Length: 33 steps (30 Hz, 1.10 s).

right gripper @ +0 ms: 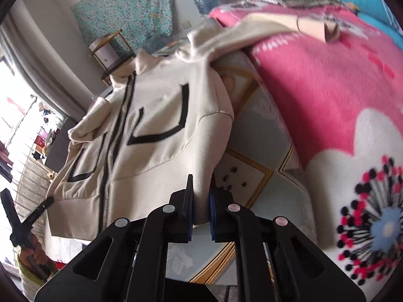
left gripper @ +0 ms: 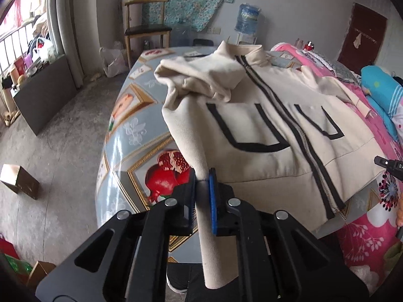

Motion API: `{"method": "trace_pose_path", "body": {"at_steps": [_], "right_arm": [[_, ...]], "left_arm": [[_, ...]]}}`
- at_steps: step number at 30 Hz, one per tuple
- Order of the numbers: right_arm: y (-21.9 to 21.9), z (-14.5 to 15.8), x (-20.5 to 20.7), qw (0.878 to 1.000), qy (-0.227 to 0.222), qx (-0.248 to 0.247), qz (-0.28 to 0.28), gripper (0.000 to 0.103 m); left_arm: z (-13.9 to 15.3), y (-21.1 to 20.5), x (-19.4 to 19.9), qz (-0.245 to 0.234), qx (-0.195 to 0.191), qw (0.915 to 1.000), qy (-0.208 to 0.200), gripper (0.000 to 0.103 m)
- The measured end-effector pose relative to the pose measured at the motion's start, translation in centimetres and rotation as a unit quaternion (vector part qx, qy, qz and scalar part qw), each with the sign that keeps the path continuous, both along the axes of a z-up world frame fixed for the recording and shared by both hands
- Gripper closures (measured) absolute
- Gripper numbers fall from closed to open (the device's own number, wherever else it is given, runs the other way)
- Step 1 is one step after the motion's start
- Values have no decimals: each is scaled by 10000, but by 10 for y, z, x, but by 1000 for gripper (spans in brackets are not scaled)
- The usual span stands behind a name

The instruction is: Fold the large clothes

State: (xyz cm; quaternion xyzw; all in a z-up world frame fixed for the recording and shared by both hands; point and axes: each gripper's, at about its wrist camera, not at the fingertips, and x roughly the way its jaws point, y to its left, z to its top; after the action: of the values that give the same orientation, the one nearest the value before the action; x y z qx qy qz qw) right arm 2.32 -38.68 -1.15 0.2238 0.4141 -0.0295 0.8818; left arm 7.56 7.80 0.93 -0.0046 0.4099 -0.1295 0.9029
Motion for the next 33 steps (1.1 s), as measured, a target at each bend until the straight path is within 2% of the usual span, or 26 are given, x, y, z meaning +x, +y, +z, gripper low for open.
{"method": "trace_pose_path", "body": {"at_steps": [2,6,9,11,13,15,16,17,18,19,20,24,26,27,28,30,31,33], "right_arm": [[8,13,-6,9999,-52,-98,111,93],[19,24,-24,9996,20,-213,203,94],[13,11,-40,9996,267,-44,86,94],[9,-12,-42,9980,615,96,68,93],[0,-32,-40,9949,991,179,-80,87],[-7,-30,-39,9934,1137,86,-107,73],[-10,-23,-39,9940,1088,23,-92,70],[-14,-13,-39,9951,977,-75,-83,59],[-17,1,-39,9963,825,-227,-118,50],[-19,15,-35,9971,667,-335,-146,48],[-19,24,-31,9977,560,-352,-130,47],[8,59,25,9987,-98,-70,491,47],[37,62,66,9946,-210,340,959,47],[52,60,88,9897,-208,670,1249,47],[73,54,117,9800,-131,1172,1606,47],[108,40,159,9618,111,1832,2033,47],[126,31,180,9524,286,2094,2195,47],[156,14,210,9416,596,2326,2360,47]], "left_arm": [[14,5,-5,-46,-14,10000,-54,95],[22,15,-18,-148,9,9998,162,95],[5,22,-30,-77,171,9983,551,95],[-18,30,-31,60,118,9956,930,93],[-38,36,-29,145,63,9924,1223,87],[-38,39,-30,221,158,9929,1159,85],[-35,41,-31,248,233,9934,1091,82],[-29,44,-30,278,246,9945,981,78],[-24,49,-29,326,213,9953,888,71],[-19,54,-26,403,172,9958,802,66],[-12,59,-21,489,128,9963,700,65],[8,54,10,543,20,9978,391,65],[15,42,31,368,-159,9987,302,57],[16,32,45,236,-265,9990,285,50],[16,23,58,160,-351,9988,308,48],[12,7,82,-7,-540,9979,371,48],[7,-2,95,-88,-635,9968,470,48],[-7,-18,125,-145,-799,9935,800,48]]}}
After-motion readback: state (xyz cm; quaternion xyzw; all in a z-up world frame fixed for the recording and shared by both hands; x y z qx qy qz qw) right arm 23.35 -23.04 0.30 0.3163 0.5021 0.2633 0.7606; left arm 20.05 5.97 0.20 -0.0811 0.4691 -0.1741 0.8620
